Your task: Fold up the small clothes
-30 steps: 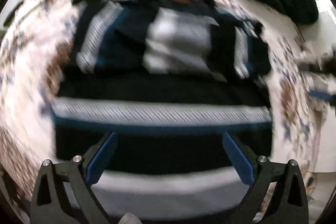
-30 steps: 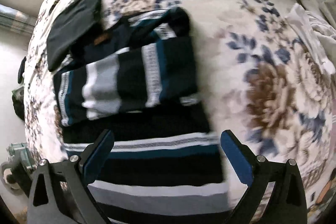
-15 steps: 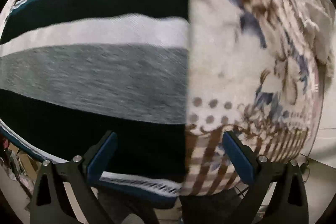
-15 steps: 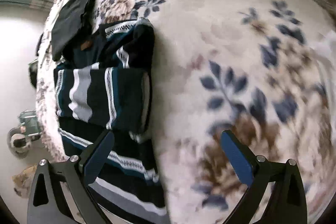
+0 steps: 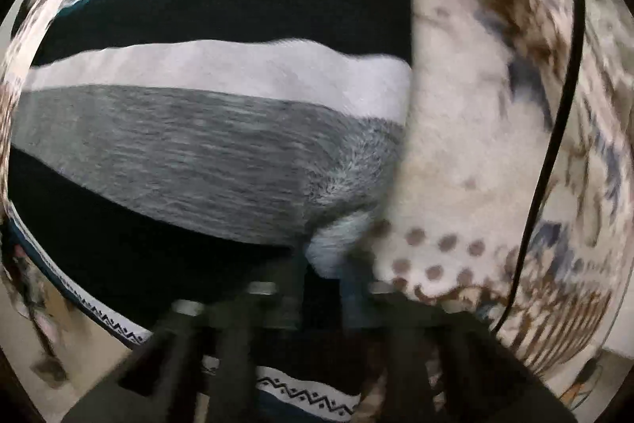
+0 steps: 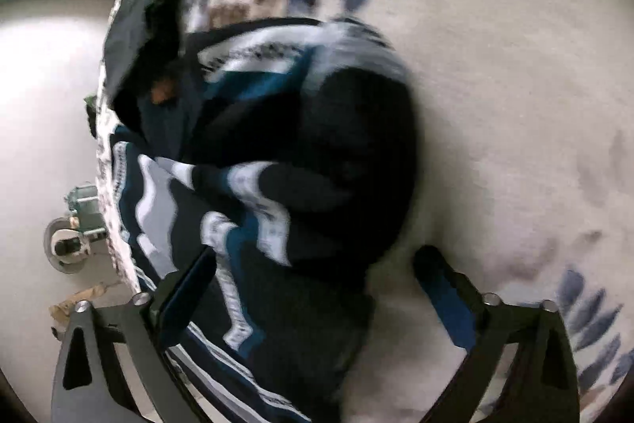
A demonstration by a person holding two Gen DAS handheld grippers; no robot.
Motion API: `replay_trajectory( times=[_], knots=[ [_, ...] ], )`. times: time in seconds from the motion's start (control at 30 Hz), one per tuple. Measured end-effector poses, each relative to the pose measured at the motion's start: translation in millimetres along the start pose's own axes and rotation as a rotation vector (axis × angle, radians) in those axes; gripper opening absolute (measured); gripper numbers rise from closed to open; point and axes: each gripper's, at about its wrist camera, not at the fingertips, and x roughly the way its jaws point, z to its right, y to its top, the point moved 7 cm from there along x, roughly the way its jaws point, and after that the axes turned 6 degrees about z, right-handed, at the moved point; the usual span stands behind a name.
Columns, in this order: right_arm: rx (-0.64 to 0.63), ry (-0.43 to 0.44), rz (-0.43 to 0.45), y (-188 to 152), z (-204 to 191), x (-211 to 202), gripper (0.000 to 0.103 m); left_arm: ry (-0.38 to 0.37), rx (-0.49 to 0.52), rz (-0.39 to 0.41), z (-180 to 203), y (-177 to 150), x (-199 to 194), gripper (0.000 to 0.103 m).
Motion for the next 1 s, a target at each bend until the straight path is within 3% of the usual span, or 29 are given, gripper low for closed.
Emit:
replay_trajectory(
  times=[0.03,0.3,0.47,0.6,0.8,1.0],
  knots=[
    [0.01,-0.014,-0.006,-0.5,-2.5,0.3,0.029,-0.018,-0.03,0.013,-5.3,1.5,-4.6,0.007],
    [-0.005,-0.038,0.02,-3.2,-43.5,-31.2,0.023,-0.069,-0.163,0.128,-61.5,8.9,-69.3,0.006],
    [-0.052,-0.082,0.048,-4.1,-100.8,-61.6,0.023,-0.11,-0.286,0.188,-119.2,14.8,-110.5,0.006],
    [-0.086,-0.128,0.065,2.4,-164.7,-59.3,0.022,-0.132,-0.362,0.214,-178.0,31.5,-130.1,0.006],
    [-0.118,-0.222,0.05,17.5,-276.8,14.2,0.022,-0.157,-0.454,0.214,-267.6,45.3,-120.3,0.006],
    [-0.18,-0.367,0.002,19.9,-345.3,116.4,0.022,-0.18,-0.521,0.154,-349.6,49.2,-76.4,0.006]
  ],
)
